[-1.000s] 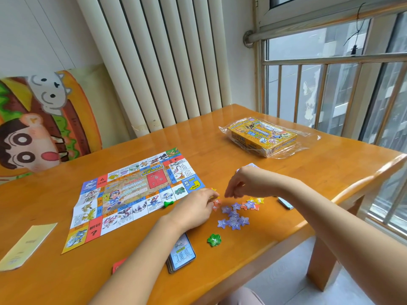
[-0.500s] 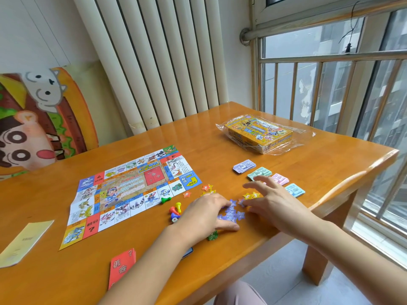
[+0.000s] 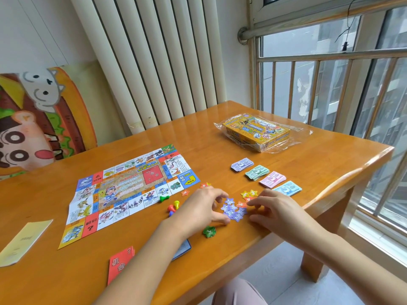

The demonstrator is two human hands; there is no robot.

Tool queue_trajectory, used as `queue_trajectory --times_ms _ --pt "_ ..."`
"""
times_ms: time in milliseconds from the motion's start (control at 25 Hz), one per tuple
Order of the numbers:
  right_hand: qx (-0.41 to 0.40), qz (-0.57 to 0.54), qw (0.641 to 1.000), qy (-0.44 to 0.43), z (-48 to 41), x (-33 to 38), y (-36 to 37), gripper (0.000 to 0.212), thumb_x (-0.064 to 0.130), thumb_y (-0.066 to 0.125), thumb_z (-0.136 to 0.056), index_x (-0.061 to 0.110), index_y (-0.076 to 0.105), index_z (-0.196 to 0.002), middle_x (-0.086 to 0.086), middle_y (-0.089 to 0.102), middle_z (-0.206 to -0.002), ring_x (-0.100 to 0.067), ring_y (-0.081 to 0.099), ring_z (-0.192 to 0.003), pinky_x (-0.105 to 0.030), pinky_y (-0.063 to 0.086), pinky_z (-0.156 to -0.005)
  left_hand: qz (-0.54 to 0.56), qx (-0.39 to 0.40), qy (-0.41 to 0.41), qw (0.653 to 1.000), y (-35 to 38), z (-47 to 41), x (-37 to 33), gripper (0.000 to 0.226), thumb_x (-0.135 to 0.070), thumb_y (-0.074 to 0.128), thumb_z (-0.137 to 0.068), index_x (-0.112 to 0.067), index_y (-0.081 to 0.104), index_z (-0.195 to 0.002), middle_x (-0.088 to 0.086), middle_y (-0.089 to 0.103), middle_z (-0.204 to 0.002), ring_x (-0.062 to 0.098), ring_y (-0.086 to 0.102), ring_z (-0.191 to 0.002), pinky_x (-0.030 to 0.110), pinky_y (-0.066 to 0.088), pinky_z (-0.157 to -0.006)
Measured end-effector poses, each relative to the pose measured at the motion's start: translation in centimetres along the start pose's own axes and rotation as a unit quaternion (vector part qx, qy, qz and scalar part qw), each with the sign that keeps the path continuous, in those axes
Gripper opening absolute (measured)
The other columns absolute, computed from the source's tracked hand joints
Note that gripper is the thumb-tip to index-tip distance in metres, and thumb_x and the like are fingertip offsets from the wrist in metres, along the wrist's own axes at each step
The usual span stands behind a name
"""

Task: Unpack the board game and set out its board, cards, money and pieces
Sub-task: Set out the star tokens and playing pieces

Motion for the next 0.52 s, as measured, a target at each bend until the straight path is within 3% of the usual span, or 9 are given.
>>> queue_trajectory --times_ms 160,360,520 --pt "0.004 0.001 1.0 0.029 0.4 0.4 0.8 0.032 0.044 0.063 -0.087 0.03 0.067 -0.115 0.01 0.049 -0.096 -0.006 0.048 -0.089 -0.016 0.035 -0.076 -0.027 0.06 -0.021 0.998 0.0 -0.8 0.9 0.069 -0.033 0.081 -0.072 -0.026 0.052 -0.134 -0.009 0.051 -0.1 0.006 0.048 -0.081 0.016 0.036 -0.067" --pt "0.047 0.052 0.997 0.023 -0.5 0.8 1.3 0.045 0.053 0.05 -0.091 0.035 0.049 -0.132 0.005 0.043 -0.108 -0.013 0.045 -0.108 -0.024 0.038 -0.092 0.021 0.085 -0.025 0.996 0.4 -1.8 1.1 0.058 -0.03 0.081 -0.072 -0.025 0.06 -0.126 -0.01 0.057 -0.089 0.0 0.05 -0.068 0.013 0.038 -0.059" --pt "0.067 0.057 0.996 0.025 -1.4 1.1 1.6 0.052 0.053 0.051 -0.09 0.034 0.043 -0.138 0.005 0.041 -0.11 -0.013 0.047 -0.111 -0.024 0.036 -0.093 0.062 0.08 -0.032 0.994 0.6 -1.7 1.1 0.047 -0.024 0.082 -0.072 -0.024 0.066 -0.117 -0.011 0.057 -0.085 0.003 0.053 -0.064 0.015 0.044 -0.058"
Point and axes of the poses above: each hand's wrist, its own z-axis away from the middle knuckle, its own y-axis out of the palm, x = y × z, the point moved 7 cm from there along -z, towards the middle knuckle
